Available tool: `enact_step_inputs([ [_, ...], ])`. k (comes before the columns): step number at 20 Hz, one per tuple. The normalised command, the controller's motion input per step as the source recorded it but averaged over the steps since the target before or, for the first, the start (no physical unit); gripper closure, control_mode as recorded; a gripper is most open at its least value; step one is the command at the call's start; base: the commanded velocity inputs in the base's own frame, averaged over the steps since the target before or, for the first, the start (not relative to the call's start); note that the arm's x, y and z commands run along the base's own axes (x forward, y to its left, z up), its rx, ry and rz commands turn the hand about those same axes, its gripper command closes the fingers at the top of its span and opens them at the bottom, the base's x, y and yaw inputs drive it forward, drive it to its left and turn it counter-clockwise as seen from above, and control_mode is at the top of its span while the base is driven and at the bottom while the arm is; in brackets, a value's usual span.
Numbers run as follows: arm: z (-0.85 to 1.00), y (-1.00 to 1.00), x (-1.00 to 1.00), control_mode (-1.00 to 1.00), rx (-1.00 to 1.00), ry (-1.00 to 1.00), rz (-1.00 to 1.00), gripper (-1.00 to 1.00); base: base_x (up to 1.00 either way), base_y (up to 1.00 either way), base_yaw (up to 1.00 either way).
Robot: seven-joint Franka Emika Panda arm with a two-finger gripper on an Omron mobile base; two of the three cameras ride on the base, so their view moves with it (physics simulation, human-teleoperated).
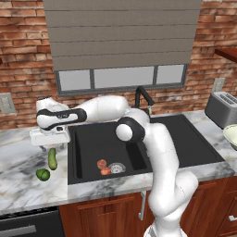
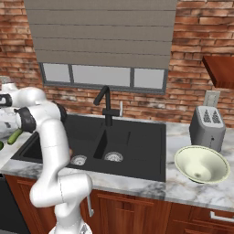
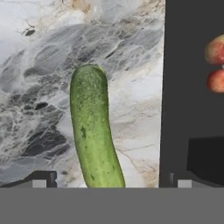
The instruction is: There is a mixed pile of frozen fruits and vegetables on the counter. Locate all the frozen vegetables and place the items in a bowl on the counter. Take all the frozen fruits and defrost them in a running sink.
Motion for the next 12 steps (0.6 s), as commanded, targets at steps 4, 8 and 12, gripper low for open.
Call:
enact_step_inputs([
  [4, -0.17, 0.02, 0.0, -1.0, -0.03, 0.01, 0.0, -1.0, 0.0, 0.0, 0.0],
  [8, -0.18, 0.03, 0.0, -1.0, -0.03, 0.01, 0.0, -1.0, 0.0, 0.0, 0.0],
  [12, -0.17, 0.02, 0.0, -1.0, -0.02, 0.01, 0.0, -1.0, 0.0, 0.0, 0.0],
])
